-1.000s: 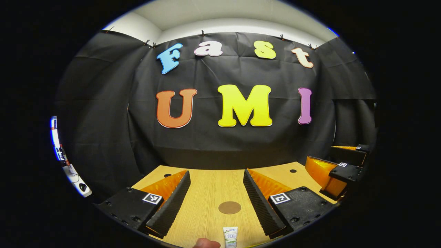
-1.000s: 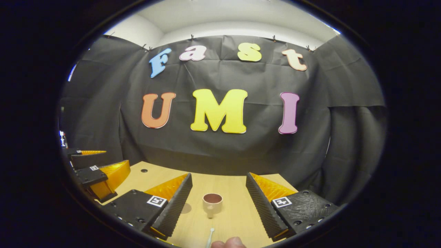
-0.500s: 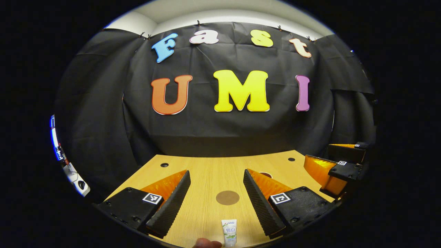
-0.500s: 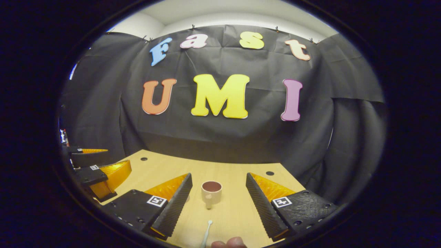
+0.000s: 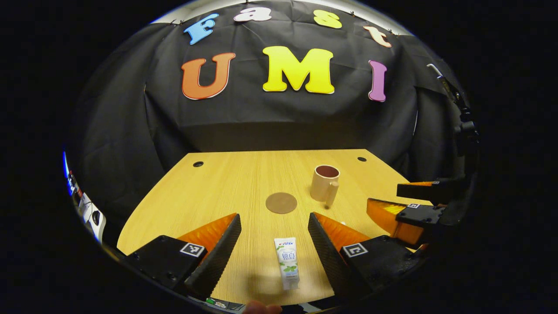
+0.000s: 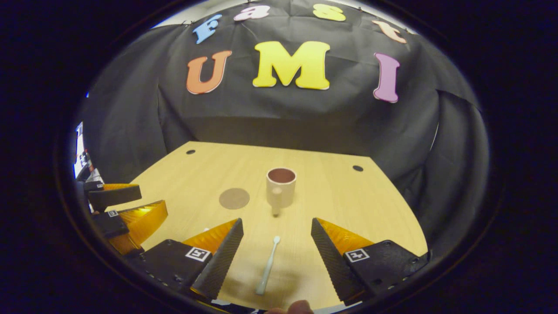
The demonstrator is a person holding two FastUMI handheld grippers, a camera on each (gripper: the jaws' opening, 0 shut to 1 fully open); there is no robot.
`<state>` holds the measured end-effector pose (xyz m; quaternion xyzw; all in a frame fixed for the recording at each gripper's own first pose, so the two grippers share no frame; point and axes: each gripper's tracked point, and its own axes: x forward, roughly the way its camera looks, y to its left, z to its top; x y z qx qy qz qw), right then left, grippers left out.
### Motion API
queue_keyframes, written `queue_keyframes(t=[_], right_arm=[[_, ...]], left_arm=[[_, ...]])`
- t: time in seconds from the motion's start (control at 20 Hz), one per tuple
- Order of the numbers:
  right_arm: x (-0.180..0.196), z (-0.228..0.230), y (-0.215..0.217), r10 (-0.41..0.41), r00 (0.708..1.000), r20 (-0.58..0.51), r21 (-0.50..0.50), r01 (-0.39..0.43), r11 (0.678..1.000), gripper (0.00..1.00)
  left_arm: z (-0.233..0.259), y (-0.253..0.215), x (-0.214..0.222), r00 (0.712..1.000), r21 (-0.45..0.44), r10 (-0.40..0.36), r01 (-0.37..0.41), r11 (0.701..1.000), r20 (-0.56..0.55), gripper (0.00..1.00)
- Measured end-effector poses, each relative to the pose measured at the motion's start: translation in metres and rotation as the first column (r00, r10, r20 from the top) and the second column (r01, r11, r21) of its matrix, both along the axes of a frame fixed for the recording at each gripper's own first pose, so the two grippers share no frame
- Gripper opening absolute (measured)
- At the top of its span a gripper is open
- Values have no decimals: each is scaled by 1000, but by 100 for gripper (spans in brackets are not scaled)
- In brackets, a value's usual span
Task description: Put the toothbrush and toothpaste on the desktop into the cup, then pick up the cup and place it on the coaster on the desktop.
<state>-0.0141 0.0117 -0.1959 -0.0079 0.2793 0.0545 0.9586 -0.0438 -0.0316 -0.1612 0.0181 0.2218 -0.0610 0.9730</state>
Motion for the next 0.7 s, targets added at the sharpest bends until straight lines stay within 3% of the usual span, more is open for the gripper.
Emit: queue_keyframes(t=[0.2, 0.4, 0.7], right_arm=[[1, -46, 1, -25, 988, -153, -3, 25, 1000, 96], [2, -93, 0, -49, 951, -304, -15, 46, 999, 96], [14, -128, 4, -65, 922, -382, -26, 60, 998, 96]], left_arm=[[-16, -2, -14, 999, 0, -14, 14, 1000, -50, 99], [-26, -6, -21, 997, 1, -22, 23, 1000, -80, 99], [-37, -8, -27, 992, -6, -20, 19, 1000, -124, 99]])
